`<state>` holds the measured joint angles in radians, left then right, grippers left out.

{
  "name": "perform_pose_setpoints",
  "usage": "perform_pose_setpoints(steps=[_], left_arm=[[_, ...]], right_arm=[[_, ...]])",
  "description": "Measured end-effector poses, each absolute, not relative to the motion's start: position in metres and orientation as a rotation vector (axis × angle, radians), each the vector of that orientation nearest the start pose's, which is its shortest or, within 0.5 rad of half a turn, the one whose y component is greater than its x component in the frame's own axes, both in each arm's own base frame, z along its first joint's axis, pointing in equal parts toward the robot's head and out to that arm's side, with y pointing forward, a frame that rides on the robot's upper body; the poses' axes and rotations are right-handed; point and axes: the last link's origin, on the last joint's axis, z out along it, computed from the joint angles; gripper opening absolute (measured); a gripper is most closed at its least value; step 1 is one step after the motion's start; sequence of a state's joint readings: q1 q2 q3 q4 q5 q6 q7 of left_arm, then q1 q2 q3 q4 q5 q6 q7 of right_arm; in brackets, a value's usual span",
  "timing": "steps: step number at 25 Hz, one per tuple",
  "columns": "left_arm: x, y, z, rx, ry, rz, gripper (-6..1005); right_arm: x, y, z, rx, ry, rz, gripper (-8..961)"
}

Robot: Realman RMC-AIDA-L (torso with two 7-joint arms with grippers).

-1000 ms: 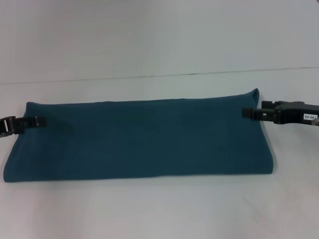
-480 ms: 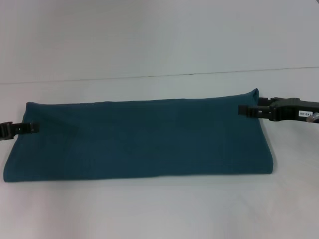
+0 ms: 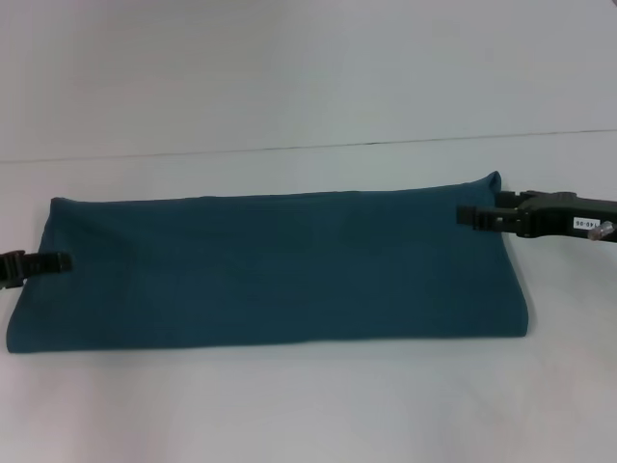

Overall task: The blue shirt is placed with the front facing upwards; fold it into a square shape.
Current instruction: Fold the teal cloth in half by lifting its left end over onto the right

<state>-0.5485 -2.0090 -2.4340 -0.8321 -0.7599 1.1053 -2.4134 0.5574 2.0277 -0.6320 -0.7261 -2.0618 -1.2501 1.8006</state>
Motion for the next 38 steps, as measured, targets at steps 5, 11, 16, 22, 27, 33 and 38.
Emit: perform_pose_setpoints(steps=[5,11,16,22,27,33,38], left_arm=[[-0.331,0.387,0.065,-1.889,-1.560,-0.281,862],[-0.337,0.387,0.067,-1.854,-1.558,-0.274,861],[-0.343,0.386,0.063,-1.830,-1.571,-0.262,861],[-0.348,0.386,0.058,-1.812,-1.580,-0.253,862],[-0.348,0.386,0.059,-1.801,-1.589,-0.261,863],[-0.349,0.386,0.058,-1.789,-1.617,-0.267,864],[-0.350,0.384,0.061,-1.760,-1.659,-0.308,865]], right_arm=[[0.294,0.381,0.046,-2.295,1.082,0.557,945],[0.295,0.380,0.045,-2.295,1.085,0.557,944],[0.295,0.379,0.044,-2.298,1.084,0.558,945],[0.295,0.379,0.042,-2.299,1.089,0.560,945],[0.295,0.378,0.040,-2.300,1.091,0.561,945],[0.295,0.377,0.039,-2.302,1.089,0.562,944],[0.296,0.377,0.040,-2.296,1.089,0.558,944]])
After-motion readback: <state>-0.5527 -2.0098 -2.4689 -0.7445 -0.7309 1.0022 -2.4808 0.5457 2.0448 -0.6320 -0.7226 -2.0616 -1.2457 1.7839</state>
